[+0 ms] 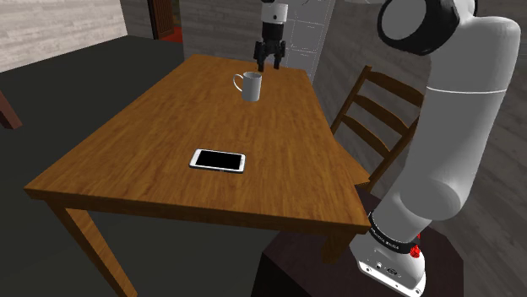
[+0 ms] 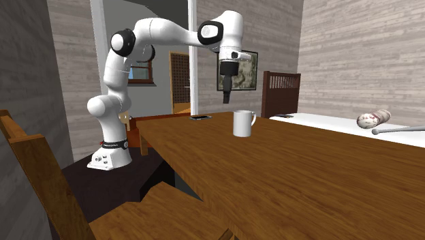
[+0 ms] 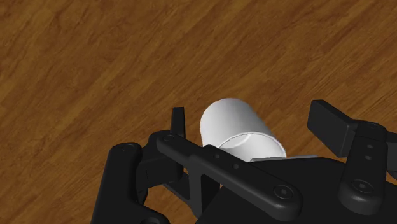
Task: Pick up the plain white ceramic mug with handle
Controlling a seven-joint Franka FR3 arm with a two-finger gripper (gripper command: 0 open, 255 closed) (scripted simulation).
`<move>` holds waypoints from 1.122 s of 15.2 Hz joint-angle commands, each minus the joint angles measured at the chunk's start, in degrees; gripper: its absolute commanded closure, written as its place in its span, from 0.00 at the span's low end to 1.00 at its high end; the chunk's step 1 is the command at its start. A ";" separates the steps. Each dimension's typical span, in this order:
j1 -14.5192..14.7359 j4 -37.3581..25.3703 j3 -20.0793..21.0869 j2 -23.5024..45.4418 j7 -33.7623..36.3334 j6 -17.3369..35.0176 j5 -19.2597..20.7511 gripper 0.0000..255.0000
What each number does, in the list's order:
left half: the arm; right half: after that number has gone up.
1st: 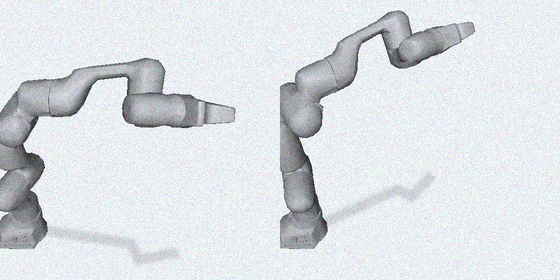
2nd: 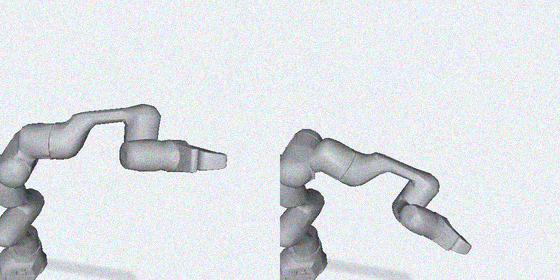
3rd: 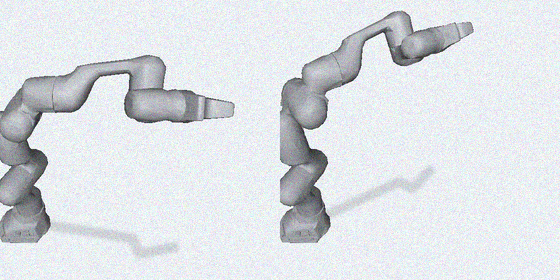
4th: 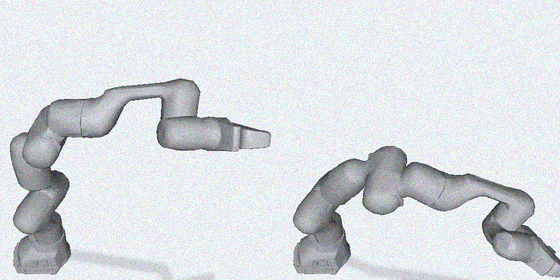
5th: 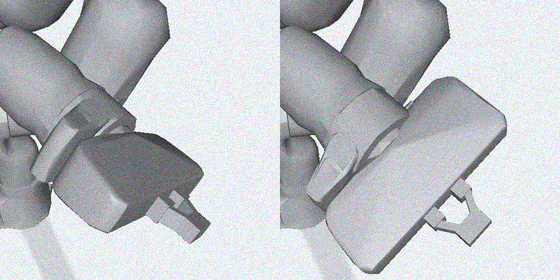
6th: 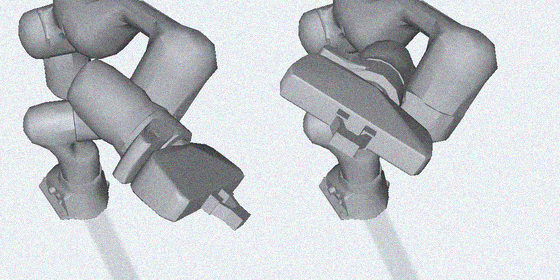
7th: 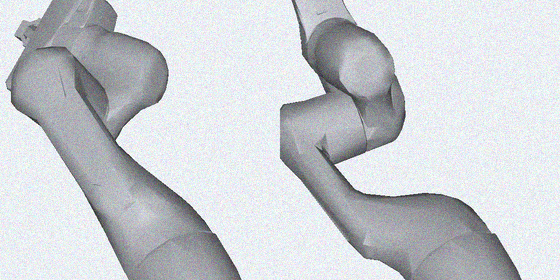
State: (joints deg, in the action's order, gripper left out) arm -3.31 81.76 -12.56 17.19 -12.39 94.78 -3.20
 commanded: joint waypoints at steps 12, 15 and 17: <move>-3.34 -19.86 0.41 17.56 -1.90 -2.17 -3.03 0.00; -3.32 -18.96 0.38 17.34 -2.01 -1.48 -3.00 1.00; -3.32 -19.07 0.39 17.39 -1.99 -1.55 -3.01 1.00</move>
State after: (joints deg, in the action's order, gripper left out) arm -6.64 62.58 -12.17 34.62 -14.37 93.16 -6.21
